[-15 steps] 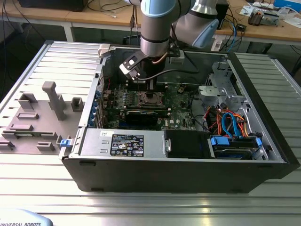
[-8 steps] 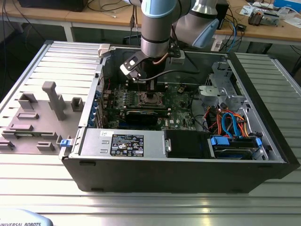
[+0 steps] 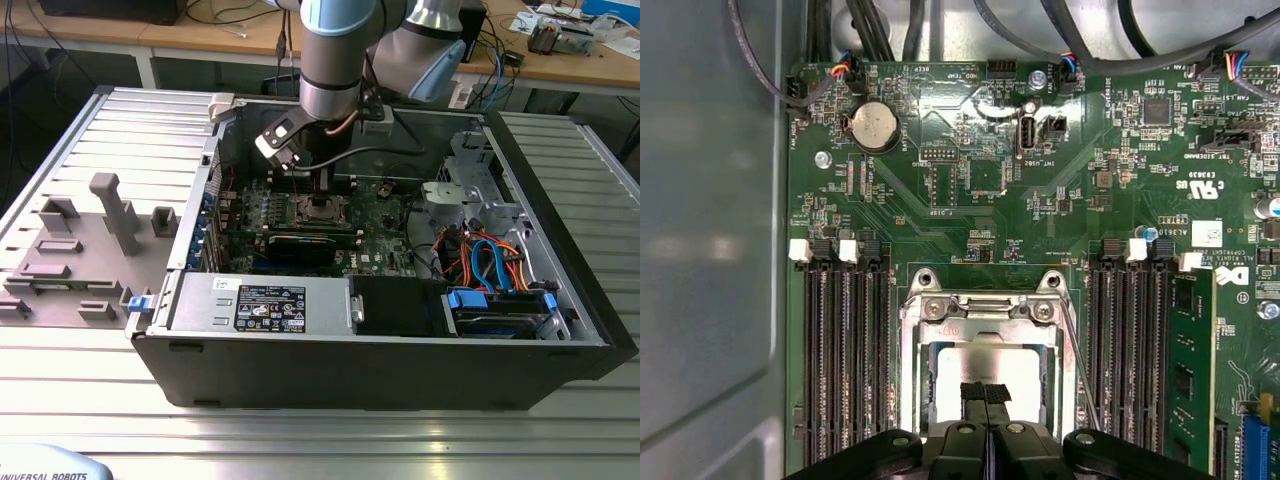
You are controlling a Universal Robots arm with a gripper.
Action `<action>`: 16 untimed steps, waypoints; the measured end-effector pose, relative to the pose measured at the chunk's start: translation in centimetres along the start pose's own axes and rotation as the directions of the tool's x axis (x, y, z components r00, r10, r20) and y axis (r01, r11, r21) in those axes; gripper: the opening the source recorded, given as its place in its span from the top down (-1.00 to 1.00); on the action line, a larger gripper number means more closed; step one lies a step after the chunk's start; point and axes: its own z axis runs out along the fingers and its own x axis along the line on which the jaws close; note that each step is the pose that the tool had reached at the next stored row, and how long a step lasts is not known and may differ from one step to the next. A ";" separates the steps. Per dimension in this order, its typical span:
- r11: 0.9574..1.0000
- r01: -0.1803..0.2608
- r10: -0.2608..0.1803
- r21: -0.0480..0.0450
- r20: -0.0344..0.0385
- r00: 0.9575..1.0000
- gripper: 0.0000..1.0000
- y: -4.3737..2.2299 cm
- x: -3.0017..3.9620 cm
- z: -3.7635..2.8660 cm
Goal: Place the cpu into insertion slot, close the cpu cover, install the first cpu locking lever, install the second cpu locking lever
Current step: 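Install the first cpu locking lever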
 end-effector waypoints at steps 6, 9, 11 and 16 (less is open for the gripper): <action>1.000 0.000 0.000 0.000 0.000 1.000 0.79 0.01 0.01 -0.22; 1.000 0.000 0.000 0.000 0.000 1.000 0.79 0.00 0.01 -0.23; 1.000 0.000 0.000 0.000 0.000 1.000 0.79 0.00 0.01 -0.24; 1.000 0.000 0.000 0.000 0.000 1.000 0.79 0.00 0.01 -0.45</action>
